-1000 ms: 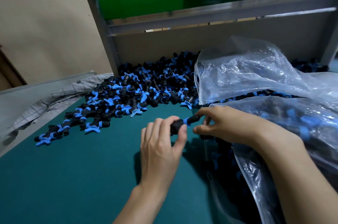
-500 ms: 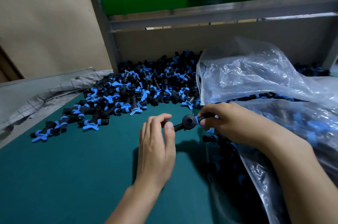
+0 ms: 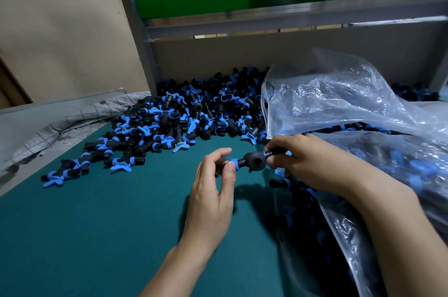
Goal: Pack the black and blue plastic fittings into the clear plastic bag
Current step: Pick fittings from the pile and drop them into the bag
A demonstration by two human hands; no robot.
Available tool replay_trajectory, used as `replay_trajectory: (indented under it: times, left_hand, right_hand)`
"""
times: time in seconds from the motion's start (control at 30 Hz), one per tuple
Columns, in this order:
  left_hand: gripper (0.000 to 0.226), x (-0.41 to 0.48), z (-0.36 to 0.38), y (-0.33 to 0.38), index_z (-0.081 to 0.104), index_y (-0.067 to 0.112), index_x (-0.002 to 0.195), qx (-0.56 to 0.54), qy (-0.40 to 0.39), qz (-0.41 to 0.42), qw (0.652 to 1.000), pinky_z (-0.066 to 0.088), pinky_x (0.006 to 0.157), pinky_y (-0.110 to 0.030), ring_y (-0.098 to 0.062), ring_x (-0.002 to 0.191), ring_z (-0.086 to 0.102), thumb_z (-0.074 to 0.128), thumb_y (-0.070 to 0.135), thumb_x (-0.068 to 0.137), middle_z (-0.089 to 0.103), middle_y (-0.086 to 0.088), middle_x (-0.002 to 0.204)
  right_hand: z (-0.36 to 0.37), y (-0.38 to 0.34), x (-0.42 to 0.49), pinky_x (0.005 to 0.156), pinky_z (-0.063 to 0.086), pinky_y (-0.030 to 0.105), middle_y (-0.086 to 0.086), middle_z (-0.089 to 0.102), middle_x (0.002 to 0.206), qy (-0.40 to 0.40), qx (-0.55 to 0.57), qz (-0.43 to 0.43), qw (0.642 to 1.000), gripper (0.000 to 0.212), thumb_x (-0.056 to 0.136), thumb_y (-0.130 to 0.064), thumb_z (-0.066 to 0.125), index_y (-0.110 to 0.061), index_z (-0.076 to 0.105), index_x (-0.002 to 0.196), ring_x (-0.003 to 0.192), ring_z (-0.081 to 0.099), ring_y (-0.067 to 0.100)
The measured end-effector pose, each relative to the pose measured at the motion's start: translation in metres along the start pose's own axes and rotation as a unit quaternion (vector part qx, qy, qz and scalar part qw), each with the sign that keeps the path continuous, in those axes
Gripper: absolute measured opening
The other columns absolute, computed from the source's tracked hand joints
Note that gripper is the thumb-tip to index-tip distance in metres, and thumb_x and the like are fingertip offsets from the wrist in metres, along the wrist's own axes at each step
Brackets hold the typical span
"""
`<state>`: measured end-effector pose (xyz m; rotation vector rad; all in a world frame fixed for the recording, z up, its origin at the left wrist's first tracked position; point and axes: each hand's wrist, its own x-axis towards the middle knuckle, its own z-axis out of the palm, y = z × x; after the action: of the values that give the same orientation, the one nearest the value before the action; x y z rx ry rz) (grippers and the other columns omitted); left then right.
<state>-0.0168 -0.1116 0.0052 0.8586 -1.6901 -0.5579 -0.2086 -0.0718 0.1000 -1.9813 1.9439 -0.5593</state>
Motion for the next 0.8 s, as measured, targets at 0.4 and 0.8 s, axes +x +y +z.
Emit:
replay_trajectory:
  times: [0.4, 0.8]
  left_hand:
    - [0.017, 0.002, -0.001, 0.003, 0.051, 0.04, 0.104, -0.009, 0.024, -0.016, 1.0, 0.039, 0.075, -0.009, -0.003, 0.092, 0.061, 0.043, 0.054, 0.097, 0.064, 0.022, 0.1]
    - [0.042, 0.018, -0.005, 0.002, 0.061, 0.01, 0.084, -0.206, 0.072, -0.196, 0.956, 0.045, 0.058, -0.015, -0.003, 0.058, 0.051, 0.049, 0.05, 0.089, 0.056, 0.011, 0.06]
  right_hand:
    - [-0.001, -0.002, -0.001, 0.084, 0.054, 0.045, -0.007, 0.071, 0.093, -0.014, -0.005, -0.003, 1.0, 0.011, 0.099, -0.041, 0.053, -0.035, 0.062, 0.101, 0.087, 0.065, 0.018]
    - [-0.007, -0.015, -0.011, 0.047, 0.04, 0.018, -0.005, 0.07, 0.058, -0.005, 0.037, 0.015, 0.999, 0.037, 0.099, -0.058, 0.039, -0.03, 0.063, 0.095, 0.044, 0.064, 0.009]
